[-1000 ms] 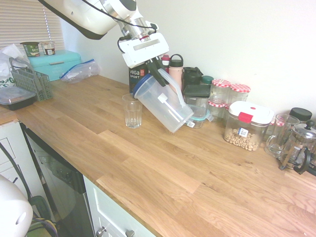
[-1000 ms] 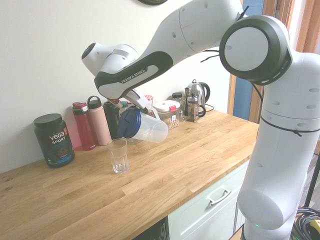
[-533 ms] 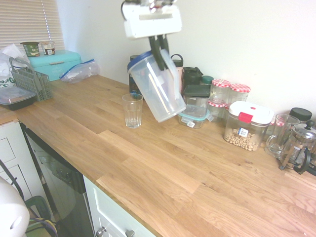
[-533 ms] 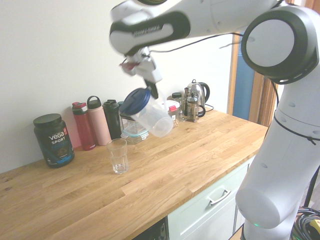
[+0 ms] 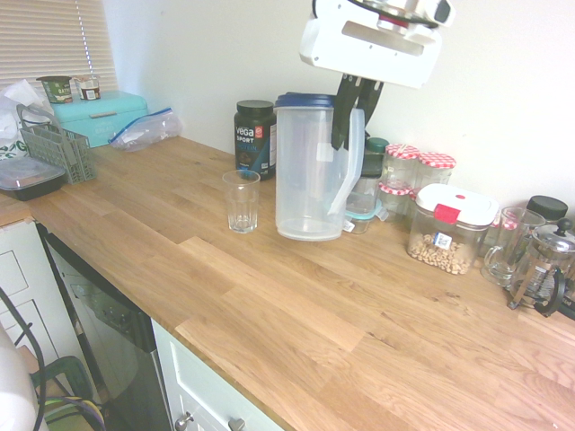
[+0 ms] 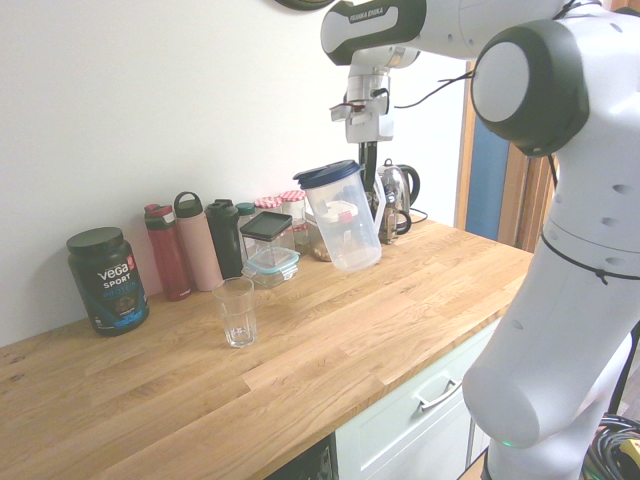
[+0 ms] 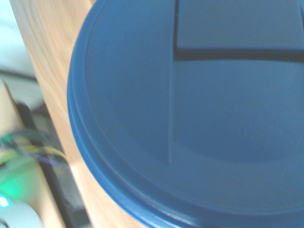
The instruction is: Pour me some water
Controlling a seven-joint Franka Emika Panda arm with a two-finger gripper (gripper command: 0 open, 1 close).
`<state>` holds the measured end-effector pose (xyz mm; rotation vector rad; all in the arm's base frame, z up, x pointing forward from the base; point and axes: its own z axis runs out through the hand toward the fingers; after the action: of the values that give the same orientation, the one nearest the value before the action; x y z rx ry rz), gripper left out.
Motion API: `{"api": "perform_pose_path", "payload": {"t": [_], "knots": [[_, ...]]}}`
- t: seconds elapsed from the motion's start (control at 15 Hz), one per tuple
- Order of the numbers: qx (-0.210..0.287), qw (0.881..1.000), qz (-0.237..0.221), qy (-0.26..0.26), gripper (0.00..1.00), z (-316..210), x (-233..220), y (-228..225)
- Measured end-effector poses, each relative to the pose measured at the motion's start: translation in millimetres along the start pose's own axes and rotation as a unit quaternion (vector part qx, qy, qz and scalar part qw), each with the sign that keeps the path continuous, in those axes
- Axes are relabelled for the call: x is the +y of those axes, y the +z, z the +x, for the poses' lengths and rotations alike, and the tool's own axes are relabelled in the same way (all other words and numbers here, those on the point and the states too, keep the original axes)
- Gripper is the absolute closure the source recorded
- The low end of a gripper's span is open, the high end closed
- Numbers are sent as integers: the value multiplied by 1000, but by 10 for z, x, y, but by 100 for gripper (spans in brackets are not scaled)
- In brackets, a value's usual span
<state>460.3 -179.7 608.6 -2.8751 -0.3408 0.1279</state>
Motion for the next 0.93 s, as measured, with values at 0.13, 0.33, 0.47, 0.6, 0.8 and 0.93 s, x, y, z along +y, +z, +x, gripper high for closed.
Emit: {"api": "perform_pose_path", "payload": {"t": [0.13,0.33,0.47,0.6,0.8,0.93], "knots": [[1,998,18,58,100,-159,252,107],[21,989,33,145,100,-485,686,273],[44,978,43,201,100,-538,811,488],[68,964,50,251,100,-501,850,725],[115,941,51,315,100,-485,948,861],[152,922,42,353,100,-497,964,855]]}}
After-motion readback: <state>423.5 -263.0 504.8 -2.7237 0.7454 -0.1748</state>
